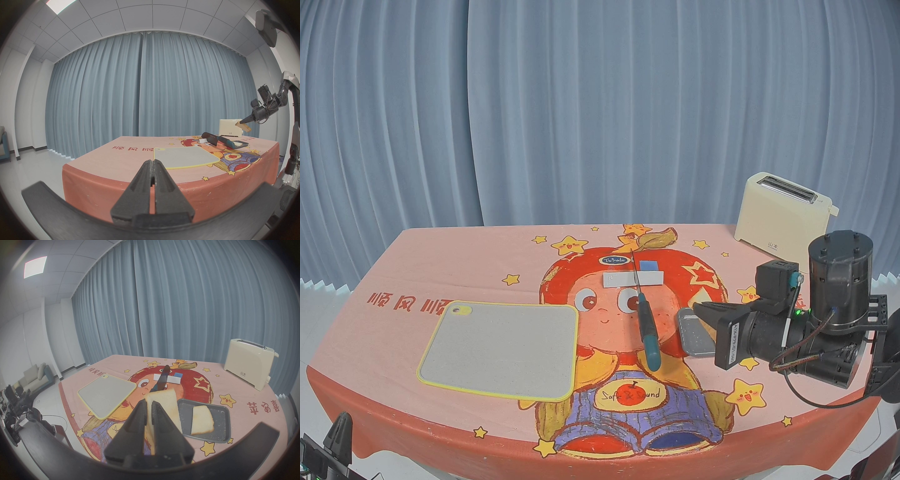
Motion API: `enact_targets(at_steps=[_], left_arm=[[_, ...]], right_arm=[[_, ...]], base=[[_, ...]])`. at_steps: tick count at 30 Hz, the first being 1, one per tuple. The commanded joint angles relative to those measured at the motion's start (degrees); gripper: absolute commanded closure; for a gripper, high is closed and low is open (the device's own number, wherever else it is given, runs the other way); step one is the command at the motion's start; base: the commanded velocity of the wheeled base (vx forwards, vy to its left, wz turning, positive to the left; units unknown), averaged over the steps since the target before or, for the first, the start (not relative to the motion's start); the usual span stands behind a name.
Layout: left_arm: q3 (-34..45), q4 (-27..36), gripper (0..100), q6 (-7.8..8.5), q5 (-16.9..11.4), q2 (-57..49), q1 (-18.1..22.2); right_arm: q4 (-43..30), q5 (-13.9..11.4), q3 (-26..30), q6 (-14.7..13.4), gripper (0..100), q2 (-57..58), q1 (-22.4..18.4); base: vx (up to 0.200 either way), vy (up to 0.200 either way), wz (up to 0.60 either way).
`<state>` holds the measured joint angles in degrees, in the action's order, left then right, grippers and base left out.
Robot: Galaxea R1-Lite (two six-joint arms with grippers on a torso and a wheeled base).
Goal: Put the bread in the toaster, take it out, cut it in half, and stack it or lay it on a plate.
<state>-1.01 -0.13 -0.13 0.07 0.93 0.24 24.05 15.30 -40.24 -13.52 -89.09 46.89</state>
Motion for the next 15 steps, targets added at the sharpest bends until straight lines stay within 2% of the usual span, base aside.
enact_targets(at_steps=[1, 12, 15], left_arm=[[1.0, 0.0, 100, -0.04, 0.0, -0.6, 0.0], [1.0, 0.0, 100, -0.04, 0.0, -0.6, 0.0], [1.0, 0.0, 100, -0.04, 0.0, -0.6, 0.0]], right_arm=[[0.0, 0.0, 0.0, 0.0, 100, -0.1, 0.0], [-0.1, 0.1, 0.1, 0.1, 100, -0.1, 0.0], [-0.1, 0.0, 0.2, 0.1, 100, -0.1, 0.0]], base=[[0.000, 0.000, 0.00], [0.000, 0.000, 0.00], [0.000, -0.200, 0.00]])
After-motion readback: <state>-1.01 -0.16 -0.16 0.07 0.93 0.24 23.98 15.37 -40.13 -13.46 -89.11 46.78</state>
